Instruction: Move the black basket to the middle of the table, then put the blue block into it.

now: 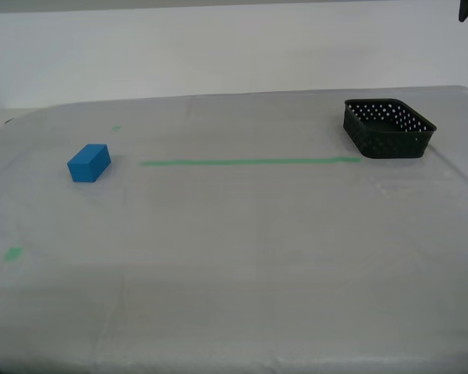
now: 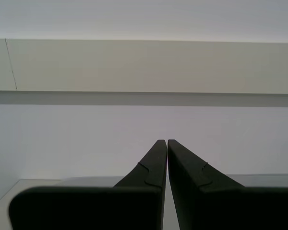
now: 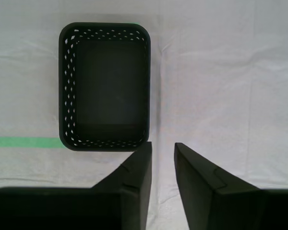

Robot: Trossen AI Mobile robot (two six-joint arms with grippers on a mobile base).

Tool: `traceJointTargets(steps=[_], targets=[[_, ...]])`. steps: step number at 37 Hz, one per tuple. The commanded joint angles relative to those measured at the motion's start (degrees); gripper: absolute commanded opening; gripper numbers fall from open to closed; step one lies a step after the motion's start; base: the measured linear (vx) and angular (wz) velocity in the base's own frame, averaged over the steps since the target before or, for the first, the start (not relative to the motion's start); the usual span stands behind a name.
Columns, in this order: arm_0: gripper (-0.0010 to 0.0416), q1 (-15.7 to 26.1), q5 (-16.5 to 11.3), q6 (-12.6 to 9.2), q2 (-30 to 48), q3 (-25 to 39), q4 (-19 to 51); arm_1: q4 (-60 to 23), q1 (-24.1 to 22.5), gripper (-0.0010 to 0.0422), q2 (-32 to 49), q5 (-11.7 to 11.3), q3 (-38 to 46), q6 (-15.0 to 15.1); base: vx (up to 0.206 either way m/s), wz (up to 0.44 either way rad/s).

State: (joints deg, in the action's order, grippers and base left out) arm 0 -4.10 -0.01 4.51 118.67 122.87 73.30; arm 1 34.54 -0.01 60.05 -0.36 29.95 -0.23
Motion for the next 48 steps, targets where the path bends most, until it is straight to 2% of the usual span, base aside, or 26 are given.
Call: traceJointTargets(steps=[1, 7, 11, 23, 24, 29, 35, 38, 48], targets=[[0.0101, 0.0, -0.1, 0.0, 0.1, 0.0, -0.2, 0.3, 0.0, 0.0, 0.0, 0.0, 0.0, 0.1, 0.0, 0.0], [0.0172, 0.0, -0.2, 0.0, 0.1, 0.0, -1.0, 0.3, 0.0, 0.0, 0.0, 0.0, 0.0, 0.1, 0.0, 0.0], [0.0225, 0.0, -2.0, 0.2, 0.1, 0.0, -1.1, 0.3, 0.0, 0.0, 0.0, 0.0, 0.0, 0.1, 0.0, 0.0], [0.0405, 0.1, -2.0, 0.1, 0.1, 0.0, -1.8, 0.3, 0.0, 0.0, 0.0, 0.0, 0.0, 0.1, 0.0, 0.0], [0.0409, 0.1, -2.0, 0.0, 0.1, 0.0, -1.8, 0.3, 0.0, 0.0, 0.0, 0.0, 0.0, 0.1, 0.0, 0.0], [0.0379, 0.1, -2.1, 0.0, 0.1, -1.0, -3.5, 0.3, 0.0, 0.0, 0.0, 0.0, 0.0, 0.1, 0.0, 0.0], [0.0406, 0.1, -2.1, 0.0, 0.1, -4.2, -5.9, 0.3, 0.0, 0.0, 0.0, 0.0, 0.0, 0.1, 0.0, 0.0], [0.0393, 0.1, -2.1, 0.0, 0.1, -6.9, -8.3, 0.3, 0.0, 0.0, 0.0, 0.0, 0.0, 0.1, 0.0, 0.0], [0.0402, 0.1, -3.2, -0.4, 0.1, -14.1, -14.0, 0.3, 0.0, 0.0, 0.0, 0.0, 0.0, 0.1, 0.0, 0.0]])
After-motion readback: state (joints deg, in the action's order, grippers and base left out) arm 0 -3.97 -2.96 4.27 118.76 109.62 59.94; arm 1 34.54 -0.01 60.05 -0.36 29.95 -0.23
